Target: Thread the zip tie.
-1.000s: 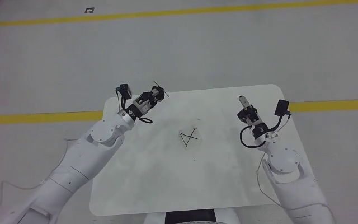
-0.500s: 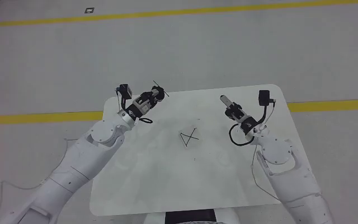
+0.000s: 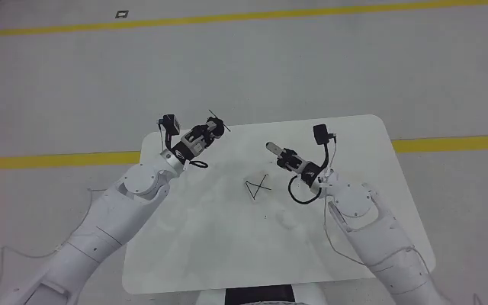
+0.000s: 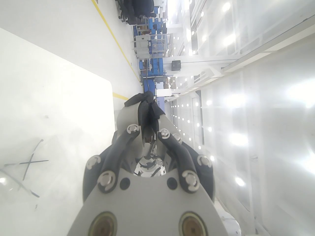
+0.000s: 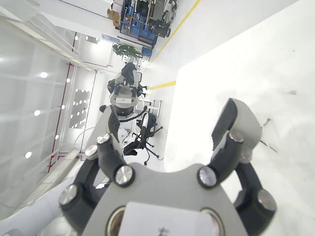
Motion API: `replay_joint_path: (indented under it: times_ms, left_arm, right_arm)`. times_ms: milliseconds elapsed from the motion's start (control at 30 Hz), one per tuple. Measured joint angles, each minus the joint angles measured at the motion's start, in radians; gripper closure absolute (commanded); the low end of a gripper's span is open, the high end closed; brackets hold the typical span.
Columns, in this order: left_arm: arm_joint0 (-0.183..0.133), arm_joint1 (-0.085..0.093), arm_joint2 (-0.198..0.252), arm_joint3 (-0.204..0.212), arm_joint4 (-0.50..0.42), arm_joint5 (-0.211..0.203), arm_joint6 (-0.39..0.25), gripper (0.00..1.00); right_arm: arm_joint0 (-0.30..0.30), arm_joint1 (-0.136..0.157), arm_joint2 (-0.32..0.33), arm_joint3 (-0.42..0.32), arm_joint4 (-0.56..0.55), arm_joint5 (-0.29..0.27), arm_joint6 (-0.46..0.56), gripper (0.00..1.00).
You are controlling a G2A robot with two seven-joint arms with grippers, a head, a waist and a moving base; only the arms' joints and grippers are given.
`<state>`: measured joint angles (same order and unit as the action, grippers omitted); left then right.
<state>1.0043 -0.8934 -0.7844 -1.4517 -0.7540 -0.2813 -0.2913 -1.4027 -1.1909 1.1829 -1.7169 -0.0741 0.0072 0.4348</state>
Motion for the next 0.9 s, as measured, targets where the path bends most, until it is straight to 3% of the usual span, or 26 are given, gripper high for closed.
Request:
replay_joint_path:
  times_ms: [233, 367, 500, 700, 800, 900]
  left_arm:
    - [0.000, 0.000, 0.000, 0.000, 0.000, 0.000, 0.000, 1.00]
    - [0.000, 0.000, 0.000, 0.000, 0.000, 0.000, 0.000, 1.00]
    - [0.000, 0.000, 0.000, 0.000, 0.000, 0.000, 0.000, 1.00]
    - [0.000, 0.000, 0.000, 0.000, 0.000, 0.000, 0.000, 1.00]
    - [0.000, 0.000, 0.000, 0.000, 0.000, 0.000, 0.000, 1.00]
    - [0.000, 0.000, 0.000, 0.000, 0.000, 0.000, 0.000, 1.00]
  right_arm:
    - [-0.001, -0.001, -0.001, 0.000, 0.004, -0.002, -0.002, 0.00]
    - [0.016, -0.010, -0.017, 0.017, 0.113, -0.091, 0.022, 0.00]
    - [0.095, -0.028, -0.071, 0.095, 0.245, -0.169, 0.089, 0.00]
    - [0.235, -0.062, -0.162, 0.237, 0.373, -0.216, 0.144, 0.00]
    - [0.280, -0.079, -0.201, 0.302, 0.428, -0.241, 0.164, 0.00]
    - [0.289, -0.082, -0.209, 0.320, 0.437, -0.248, 0.170, 0.00]
